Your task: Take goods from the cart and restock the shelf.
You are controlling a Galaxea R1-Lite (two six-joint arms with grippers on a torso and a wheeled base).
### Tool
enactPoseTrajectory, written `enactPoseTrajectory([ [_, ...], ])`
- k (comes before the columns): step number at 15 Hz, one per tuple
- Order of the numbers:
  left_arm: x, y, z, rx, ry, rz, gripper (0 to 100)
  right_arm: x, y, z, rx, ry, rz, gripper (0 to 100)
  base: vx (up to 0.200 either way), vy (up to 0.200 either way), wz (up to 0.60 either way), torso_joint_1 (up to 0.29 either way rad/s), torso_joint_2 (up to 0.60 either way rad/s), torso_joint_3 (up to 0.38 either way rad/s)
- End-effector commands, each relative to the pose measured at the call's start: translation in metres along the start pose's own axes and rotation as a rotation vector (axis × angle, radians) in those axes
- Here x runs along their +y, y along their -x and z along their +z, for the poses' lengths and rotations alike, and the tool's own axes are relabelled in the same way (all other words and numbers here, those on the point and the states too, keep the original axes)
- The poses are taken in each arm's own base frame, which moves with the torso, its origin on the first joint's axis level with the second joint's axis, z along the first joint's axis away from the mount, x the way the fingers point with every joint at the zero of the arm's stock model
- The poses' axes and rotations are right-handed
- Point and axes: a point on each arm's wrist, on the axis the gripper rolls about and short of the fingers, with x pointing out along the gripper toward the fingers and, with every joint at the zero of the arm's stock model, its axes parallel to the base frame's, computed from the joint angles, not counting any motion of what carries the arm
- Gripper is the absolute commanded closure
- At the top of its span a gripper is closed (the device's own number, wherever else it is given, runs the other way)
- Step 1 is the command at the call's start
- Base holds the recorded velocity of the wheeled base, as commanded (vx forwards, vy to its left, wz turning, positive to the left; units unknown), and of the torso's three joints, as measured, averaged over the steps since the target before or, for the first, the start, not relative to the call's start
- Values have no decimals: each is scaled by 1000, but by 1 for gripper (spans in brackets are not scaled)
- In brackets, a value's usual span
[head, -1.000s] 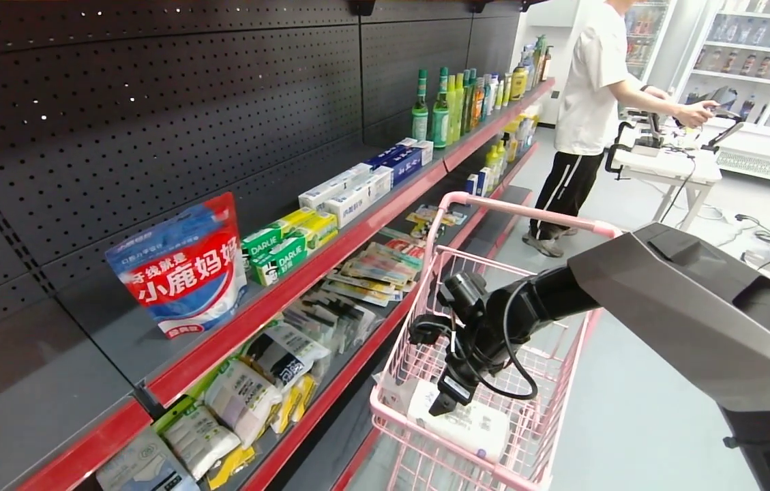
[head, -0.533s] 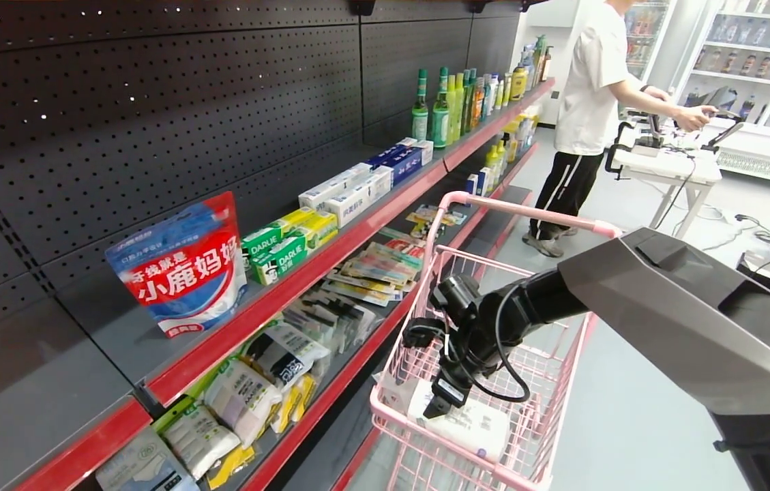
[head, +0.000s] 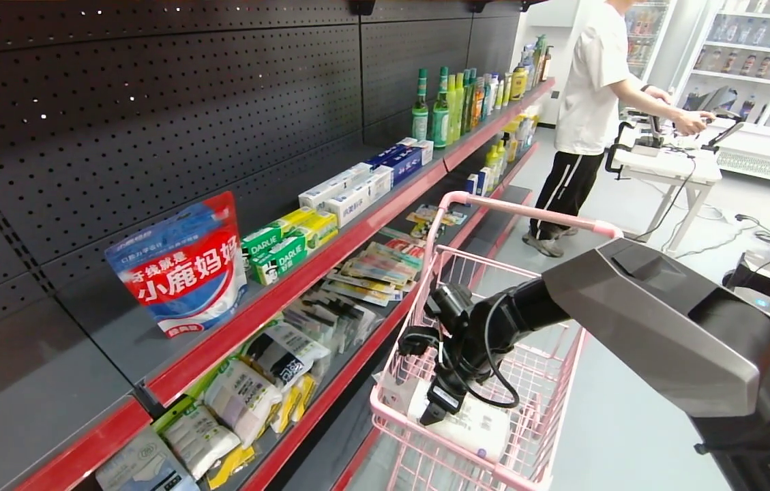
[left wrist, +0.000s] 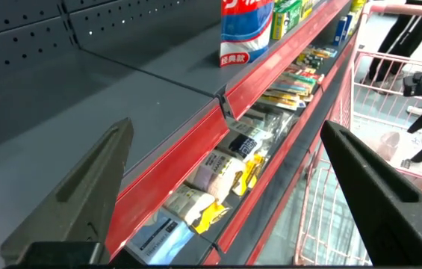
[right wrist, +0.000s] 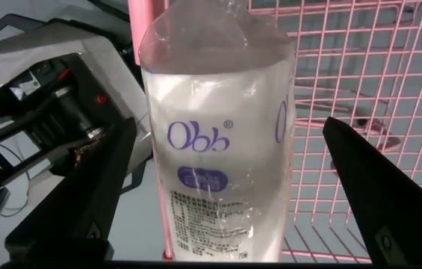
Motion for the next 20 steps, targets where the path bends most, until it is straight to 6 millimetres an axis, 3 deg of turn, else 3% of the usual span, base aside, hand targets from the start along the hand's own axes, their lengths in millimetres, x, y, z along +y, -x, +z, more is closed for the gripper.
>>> enactPoseTrajectory([
  [1,0,0,0,1,0,0,0,0,-10,-2,14,-3,8,0,0,0,0,0,0,0],
  [11,0,0,0,1,0,2,0,-15,-19,-9,20,-36,0,0,0,0,0,0,0,0],
  [20,0,0,0,1,-1,0,0,-7,-41,0,24,1,13,0,0,0,0,0,0,0],
])
